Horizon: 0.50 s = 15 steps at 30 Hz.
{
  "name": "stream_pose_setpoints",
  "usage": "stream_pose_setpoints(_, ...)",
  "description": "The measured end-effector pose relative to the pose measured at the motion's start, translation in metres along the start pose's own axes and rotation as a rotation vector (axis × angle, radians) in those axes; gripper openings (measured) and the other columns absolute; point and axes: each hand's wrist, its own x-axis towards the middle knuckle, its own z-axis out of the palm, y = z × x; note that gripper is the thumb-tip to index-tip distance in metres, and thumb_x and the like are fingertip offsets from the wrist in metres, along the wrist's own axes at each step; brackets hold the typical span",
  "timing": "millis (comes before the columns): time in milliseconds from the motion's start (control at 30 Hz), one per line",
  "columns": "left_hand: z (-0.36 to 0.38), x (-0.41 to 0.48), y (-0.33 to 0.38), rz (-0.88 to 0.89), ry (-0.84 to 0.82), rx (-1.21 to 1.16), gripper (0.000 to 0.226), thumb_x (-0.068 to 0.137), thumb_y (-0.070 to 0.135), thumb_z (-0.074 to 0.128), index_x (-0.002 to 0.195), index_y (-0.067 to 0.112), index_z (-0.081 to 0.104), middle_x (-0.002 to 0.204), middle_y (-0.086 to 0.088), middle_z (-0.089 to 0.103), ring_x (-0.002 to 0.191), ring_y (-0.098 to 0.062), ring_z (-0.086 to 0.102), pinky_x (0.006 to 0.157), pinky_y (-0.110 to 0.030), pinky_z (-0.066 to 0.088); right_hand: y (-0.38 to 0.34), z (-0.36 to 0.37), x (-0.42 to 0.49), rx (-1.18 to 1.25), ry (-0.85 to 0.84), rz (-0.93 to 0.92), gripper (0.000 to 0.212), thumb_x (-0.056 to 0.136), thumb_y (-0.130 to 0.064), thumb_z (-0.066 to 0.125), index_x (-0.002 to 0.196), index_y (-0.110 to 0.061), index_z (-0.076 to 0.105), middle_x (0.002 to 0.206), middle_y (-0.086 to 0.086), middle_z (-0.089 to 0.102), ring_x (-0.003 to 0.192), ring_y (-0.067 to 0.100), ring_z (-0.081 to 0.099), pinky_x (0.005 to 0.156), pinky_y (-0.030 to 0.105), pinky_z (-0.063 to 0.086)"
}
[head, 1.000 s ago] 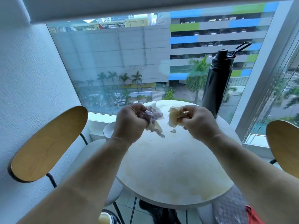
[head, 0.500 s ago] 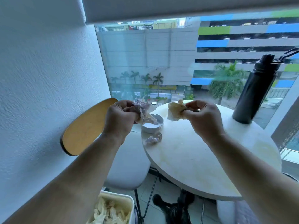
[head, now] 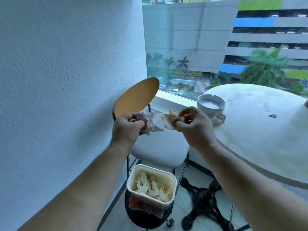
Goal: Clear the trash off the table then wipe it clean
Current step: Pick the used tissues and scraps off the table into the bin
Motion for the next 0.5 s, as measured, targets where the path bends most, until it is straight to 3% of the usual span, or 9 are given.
stream_pose_setpoints(167,-0.015,-0.004,-0.050,-0.128,0.015,0.031,0.026,0.083,-0.008,0.062,0.085,0.010,0.081,0.073,-0.007,0.073,0.066,-0.022,0.069,0.071,-0.036,0.064,0.035,0.036,-0.017,-0.061,-0.138,0.077,0.010,0.078,-0.015,0.079,0.083,-0.023,0.075,0.069,-0.005,0.072,0.062,0.009,0.062,0.060,0.023,0.047)
stream_pose_setpoints(300,-0.015,-0.010,-0.099,-0.222,0.015,0.115,0.024,0.089,-0.009,0.064,0.093,0.011,0.077,0.086,-0.013,0.077,0.062,-0.017,0.070,0.062,-0.031,0.063,0.078,0.057,-0.033,-0.125,-0.259,0.189,0.010,0.081,-0.020,0.081,0.087,-0.025,0.074,0.071,-0.005,0.072,0.062,0.011,0.062,0.062,0.025,0.049)
stream_pose_setpoints(500,-0.015,-0.010,-0.189,-0.391,0.127,0.392,0.026,0.073,0.012,0.073,0.093,0.020,0.060,0.092,-0.006,0.068,0.082,-0.031,0.074,0.075,-0.052,0.065,0.151,0.080,-0.065,-0.254,-0.378,0.335,0.015,0.082,-0.027,0.079,0.081,-0.025,0.064,0.075,-0.005,0.071,0.073,0.016,0.071,0.068,0.034,0.060)
